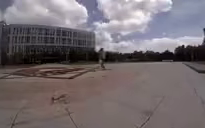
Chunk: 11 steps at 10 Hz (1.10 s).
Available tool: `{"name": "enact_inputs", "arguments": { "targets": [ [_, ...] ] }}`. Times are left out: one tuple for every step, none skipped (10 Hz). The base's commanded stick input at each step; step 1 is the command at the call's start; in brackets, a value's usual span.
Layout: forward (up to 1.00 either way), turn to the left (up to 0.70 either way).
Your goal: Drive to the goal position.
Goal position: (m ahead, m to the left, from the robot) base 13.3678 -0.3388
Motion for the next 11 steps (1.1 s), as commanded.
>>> {"name": "enact_inputs", "arguments": {
  "targets": [
    [0.70, 0.00],
    [0.70, 0.00],
    [0.70, 0.00],
    [0.70, 0.00],
    [0.70, -0.03],
    [0.70, -0.22],
    [0.70, -0.34],
    [0.70, -0.34],
    [0.70, -0.34],
    [0.70, -0.34],
    [0.70, -0.34]
  ]
}}
